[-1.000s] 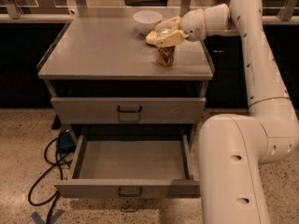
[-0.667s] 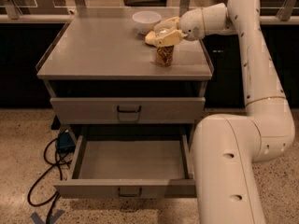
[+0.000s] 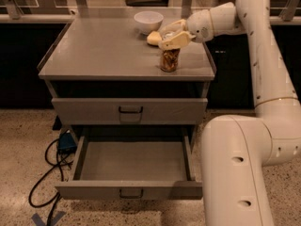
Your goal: Place orange can into middle drawer
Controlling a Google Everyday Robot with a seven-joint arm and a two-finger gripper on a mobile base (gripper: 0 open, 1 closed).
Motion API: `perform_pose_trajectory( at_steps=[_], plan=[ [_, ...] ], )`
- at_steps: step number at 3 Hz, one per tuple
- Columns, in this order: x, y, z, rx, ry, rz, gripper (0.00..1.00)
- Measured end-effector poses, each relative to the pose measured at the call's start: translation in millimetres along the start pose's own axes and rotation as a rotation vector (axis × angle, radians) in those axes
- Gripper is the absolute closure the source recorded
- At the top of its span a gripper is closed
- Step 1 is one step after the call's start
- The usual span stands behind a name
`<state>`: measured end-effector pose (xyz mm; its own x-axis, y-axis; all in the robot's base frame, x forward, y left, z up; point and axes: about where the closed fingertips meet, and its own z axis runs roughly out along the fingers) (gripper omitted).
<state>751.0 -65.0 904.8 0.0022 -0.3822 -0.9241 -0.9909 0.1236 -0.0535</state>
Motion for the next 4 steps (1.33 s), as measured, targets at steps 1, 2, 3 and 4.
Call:
perform_pose_trajectory(
  at_steps=[1, 2, 3, 4],
  plan=[
    [-3.6, 1.6, -2.3, -0.003, 0.002, 0.003, 1.0],
    [-40.5, 37.0, -68.3, 0.026, 0.038, 0.057, 1.0],
    [-40.9, 35.2, -66.8, 0.03, 0.035, 0.059, 1.0],
    [-39.0, 32.8, -58.7, 0.02, 0.026, 0.081, 1.0]
  ],
)
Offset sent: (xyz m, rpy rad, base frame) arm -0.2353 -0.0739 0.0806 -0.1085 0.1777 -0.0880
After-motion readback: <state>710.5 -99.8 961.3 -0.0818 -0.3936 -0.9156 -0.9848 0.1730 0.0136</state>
